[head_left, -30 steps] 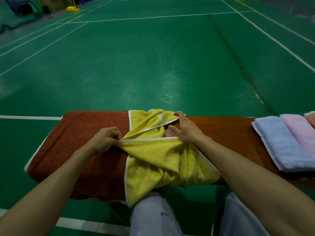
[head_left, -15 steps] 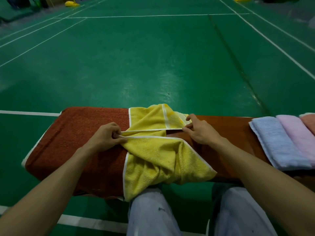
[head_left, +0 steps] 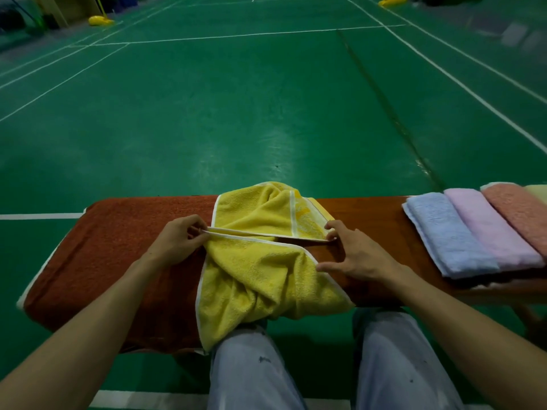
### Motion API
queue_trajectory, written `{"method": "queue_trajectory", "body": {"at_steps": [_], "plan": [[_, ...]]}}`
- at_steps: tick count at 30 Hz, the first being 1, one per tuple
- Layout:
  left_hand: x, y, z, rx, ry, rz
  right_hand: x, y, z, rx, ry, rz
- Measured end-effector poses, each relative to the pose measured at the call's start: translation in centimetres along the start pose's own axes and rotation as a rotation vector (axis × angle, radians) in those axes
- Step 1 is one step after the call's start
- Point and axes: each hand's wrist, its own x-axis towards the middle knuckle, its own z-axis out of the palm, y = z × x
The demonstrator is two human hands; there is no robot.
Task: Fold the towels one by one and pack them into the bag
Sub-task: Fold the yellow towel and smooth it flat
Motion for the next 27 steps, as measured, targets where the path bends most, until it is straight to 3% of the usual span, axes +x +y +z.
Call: {"method": "queue_trajectory", "body": {"at_steps": [6, 14, 21, 27], "plan": [[0.5, 0.3, 0.2, 0.054, 0.017, -0.018, -1.1, 0.5, 0.5, -0.107, -0.024, -0.033], [1.3, 0.6, 0.1, -0.02, 0.156, -0.018, -0.1, 1.2, 0.2, -0.045, 0.116, -0.016], [2.2, -0.1, -0.1, -0.066, 0.12, -0.067, 1.4, 1.8, 0.4, -0.017, 0.203, -0.062], [2.4, -0.5, 0.2, -0.099, 0.048, -0.077, 1.0, 2.7, -0.2, 0.091, 0.007, -0.045]]}}
